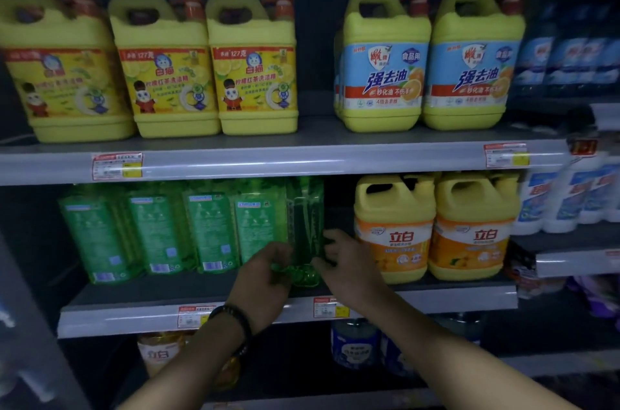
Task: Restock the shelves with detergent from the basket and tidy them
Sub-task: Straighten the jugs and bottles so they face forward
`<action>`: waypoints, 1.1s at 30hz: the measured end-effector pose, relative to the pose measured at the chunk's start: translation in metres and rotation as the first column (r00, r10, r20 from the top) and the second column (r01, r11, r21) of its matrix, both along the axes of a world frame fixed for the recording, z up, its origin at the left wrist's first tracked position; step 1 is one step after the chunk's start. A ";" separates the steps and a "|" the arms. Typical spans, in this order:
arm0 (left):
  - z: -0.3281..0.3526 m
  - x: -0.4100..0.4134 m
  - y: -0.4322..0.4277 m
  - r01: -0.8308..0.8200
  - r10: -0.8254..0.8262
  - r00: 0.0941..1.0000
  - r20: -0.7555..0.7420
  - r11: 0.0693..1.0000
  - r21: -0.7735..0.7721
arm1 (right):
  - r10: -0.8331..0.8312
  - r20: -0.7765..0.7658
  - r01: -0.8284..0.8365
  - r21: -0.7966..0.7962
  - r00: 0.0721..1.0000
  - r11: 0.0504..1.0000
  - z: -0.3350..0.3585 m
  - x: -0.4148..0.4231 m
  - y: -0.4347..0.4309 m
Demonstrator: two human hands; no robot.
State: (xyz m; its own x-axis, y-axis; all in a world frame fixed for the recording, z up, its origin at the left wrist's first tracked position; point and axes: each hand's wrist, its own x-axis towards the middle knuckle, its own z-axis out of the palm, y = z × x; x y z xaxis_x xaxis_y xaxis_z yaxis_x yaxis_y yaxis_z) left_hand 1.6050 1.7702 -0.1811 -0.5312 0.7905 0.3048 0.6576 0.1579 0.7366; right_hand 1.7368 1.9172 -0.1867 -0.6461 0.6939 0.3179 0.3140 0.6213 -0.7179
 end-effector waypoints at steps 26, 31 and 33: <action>0.233 0.023 0.165 0.021 0.055 0.990 -0.131 0.855 0.518 | -0.289 -0.571 0.612 0.521 0.768 0.596 0.221 0.045 0.105; 0.226 0.021 0.174 0.066 -0.036 0.996 -0.084 0.921 0.384 | -0.386 -0.561 0.663 0.455 0.732 0.595 0.215 0.043 0.111; 0.227 0.023 0.173 0.105 -0.084 0.994 -0.074 0.934 0.341 | -0.392 -0.548 0.659 0.466 0.739 0.591 0.214 0.041 0.111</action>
State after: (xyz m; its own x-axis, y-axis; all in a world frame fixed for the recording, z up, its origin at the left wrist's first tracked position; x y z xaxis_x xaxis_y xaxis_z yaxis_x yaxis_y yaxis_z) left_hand 1.6282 1.9430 0.0455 -0.4329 0.6779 0.5942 0.6996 -0.1630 0.6957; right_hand 1.7777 2.0277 0.0277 0.0249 0.4390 0.8982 0.5400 0.7502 -0.3816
